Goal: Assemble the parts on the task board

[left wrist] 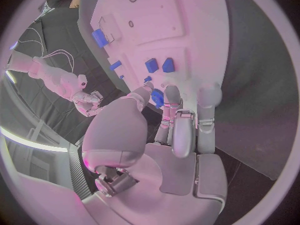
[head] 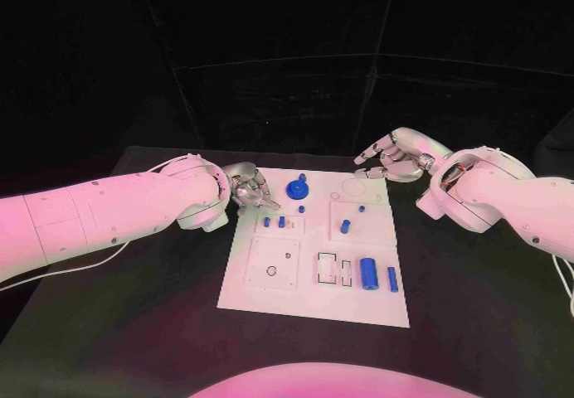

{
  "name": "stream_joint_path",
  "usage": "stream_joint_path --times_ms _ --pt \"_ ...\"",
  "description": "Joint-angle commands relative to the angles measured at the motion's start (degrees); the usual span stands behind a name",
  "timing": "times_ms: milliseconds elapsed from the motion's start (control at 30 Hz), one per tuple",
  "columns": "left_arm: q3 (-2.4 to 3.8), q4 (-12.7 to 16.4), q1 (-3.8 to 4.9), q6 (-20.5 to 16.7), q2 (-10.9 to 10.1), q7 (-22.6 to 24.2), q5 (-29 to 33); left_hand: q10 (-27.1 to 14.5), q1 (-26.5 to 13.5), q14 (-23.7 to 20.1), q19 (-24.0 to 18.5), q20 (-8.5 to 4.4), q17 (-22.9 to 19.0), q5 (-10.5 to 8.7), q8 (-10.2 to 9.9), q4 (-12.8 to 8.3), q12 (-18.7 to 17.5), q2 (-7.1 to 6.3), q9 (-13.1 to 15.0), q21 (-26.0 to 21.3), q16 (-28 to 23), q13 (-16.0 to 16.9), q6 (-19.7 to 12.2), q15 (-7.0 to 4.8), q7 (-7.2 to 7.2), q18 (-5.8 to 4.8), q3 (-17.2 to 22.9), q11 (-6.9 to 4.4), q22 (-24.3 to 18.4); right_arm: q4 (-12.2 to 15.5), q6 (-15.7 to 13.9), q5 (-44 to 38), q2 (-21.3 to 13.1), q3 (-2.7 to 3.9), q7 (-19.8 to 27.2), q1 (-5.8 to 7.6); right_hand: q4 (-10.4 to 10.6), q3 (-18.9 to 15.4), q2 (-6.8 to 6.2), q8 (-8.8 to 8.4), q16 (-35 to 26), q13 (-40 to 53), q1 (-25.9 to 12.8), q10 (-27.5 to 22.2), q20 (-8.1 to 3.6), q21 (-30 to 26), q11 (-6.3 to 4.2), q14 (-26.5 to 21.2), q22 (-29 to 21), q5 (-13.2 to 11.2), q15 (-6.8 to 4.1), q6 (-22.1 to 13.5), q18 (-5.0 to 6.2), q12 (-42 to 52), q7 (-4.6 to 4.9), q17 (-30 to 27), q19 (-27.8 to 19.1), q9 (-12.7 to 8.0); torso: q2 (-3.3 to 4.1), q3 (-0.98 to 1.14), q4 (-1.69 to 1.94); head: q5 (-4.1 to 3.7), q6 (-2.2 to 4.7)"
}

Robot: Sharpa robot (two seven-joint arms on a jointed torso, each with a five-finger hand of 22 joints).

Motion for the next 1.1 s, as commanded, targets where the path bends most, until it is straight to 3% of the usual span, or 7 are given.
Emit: stream_joint_path --times_ms 33,133,200,367,667,767,1100 --pt "-0.06 -0.6 0.14 -4.7 1.2 15.1 0.8 -5.2 5.3 -8.5 -4.8 1.45 -11.2 -0.11 -2.4 -2.7 -4.3 -0.26 -2.2 -6.2 -10.9 -3.0 -2.0 1.70 1.78 0.19 3.1 1.79 -4.3 -0.1 -1.1 0.2 0.1 0.03 0.1 0.10 0.0 -0.3 0.08 0.22 -0.3 3.9 -0.2 -0.3 -0.11 -0.4 -0.24 4.2 -0.2 0.3 -0.51 0.5 0.00 -0.3 0.04 6.6 -0.3 -0.1 0.06 -0.01 -0.01 -0.36 0.38" --pt "-0.16 -1.1 0.10 -5.8 2.2 18.8 -1.9 -7.0 8.6 -15.2 -7.0 2.28 -19.1 -0.12 -4.2 -4.7 -7.5 -0.89 -4.4 -8.9 -18.4 -5.8 -1.1 2.66 2.61 0.19 5.4 2.86 -5.8 -0.1 -1.1 0.2 0.1 0.03 0.1 0.10 0.0 -0.3 0.08 0.21 -0.4 3.4 -0.2 -0.6 -0.11 -0.5 -0.24 4.2 -0.3 0.3 -0.50 0.5 0.03 -0.8 0.05 6.5 -0.3 -0.1 0.07 -0.06 0.07 -0.65 0.67" --pt "-0.23 -1.5 0.03 -6.6 3.1 21.0 -5.6 -7.0 9.8 -19.4 -8.7 3.02 -23.7 -0.14 -6.8 -5.8 -11.0 -2.08 -7.4 -11.2 -22.9 -9.6 1.4 3.31 3.30 0.44 7.2 3.57 -7.1 -0.2 -1.1 0.2 0.2 0.03 0.1 0.10 0.0 -0.3 0.08 0.20 -0.4 3.3 -0.2 -0.7 -0.11 -0.5 -0.24 4.2 -0.4 0.3 -0.51 0.5 0.05 -1.0 0.05 6.5 -0.4 -0.1 0.08 -0.10 0.05 -0.86 0.90" --pt "-0.61 -3.0 -0.06 -7.3 5.7 23.6 -14.5 -5.9 10.6 -17.2 -6.4 3.75 -25.8 -0.06 -12.1 -7.4 -16.5 -4.44 -12.9 -11.6 -22.1 -16.3 4.6 3.08 2.26 1.15 7.3 3.37 -7.7 -0.3 -1.1 0.2 0.4 0.02 0.1 0.10 0.0 -0.3 0.10 0.19 -0.4 3.1 -0.1 -0.8 -0.11 -0.5 -0.23 4.2 -0.4 0.4 -0.51 0.4 0.04 -1.2 0.06 6.5 -0.4 -0.1 0.01 0.03 0.00 -1.10 1.23" --pt "-1.32 -7.0 -0.29 -5.2 9.9 22.8 -22.8 -4.5 10.0 -1.1 2.3 2.78 -8.0 -0.23 -16.6 -7.5 -20.7 -4.51 -17.5 -7.4 -3.3 -22.3 7.6 2.27 1.71 1.16 5.9 2.88 -6.0 -0.3 -1.3 0.2 0.7 0.02 -0.3 0.10 0.0 -0.3 0.11 0.19 -0.4 3.1 -0.1 -0.8 -0.11 -0.5 -0.23 4.2 -0.4 0.4 -0.51 0.4 0.04 -1.2 0.06 6.5 -0.4 -0.1 0.05 -0.01 0.00 -1.23 1.39" --pt "-1.43 -8.4 -0.45 -4.4 11.1 22.4 -23.9 -4.1 10.3 1.6 5.8 2.66 -3.9 -0.11 -17.9 -7.6 -22.3 -4.33 -18.7 -1.6 0.5 -24.3 8.6 2.12 1.71 0.16 6.0 2.95 -0.5 -0.3 -1.3 0.2 0.8 0.02 -0.4 0.10 0.0 -0.3 0.14 0.19 -0.4 3.1 -0.1 -0.8 -0.11 -0.5 -0.23 4.2 -0.3 0.4 -0.51 0.4 0.04 -1.2 0.06 6.5 -0.3 -0.1 0.10 -0.02 -0.04 -1.26 1.31" --pt "-1.54 -12.6 -1.33 -2.9 14.2 22.1 -25.8 -3.7 10.9 3.6 9.2 2.55 -1.8 -0.22 -19.9 -8.3 -25.6 -4.16 -20.6 4.4 2.8 -28.0 10.4 2.22 1.74 -0.82 6.6 3.18 5.4 -0.5 -1.8 0.2 1.1 0.02 -0.8 0.10 0.0 -0.3 0.27 0.18 -0.4 3.1 0.0 -0.9 -0.12 -0.5 -0.24 4.2 -0.3 0.6 -0.51 0.4 0.04 -1.2 0.06 6.5 -0.3 -0.1 0.15 -0.03 -0.10 -1.26 1.29"
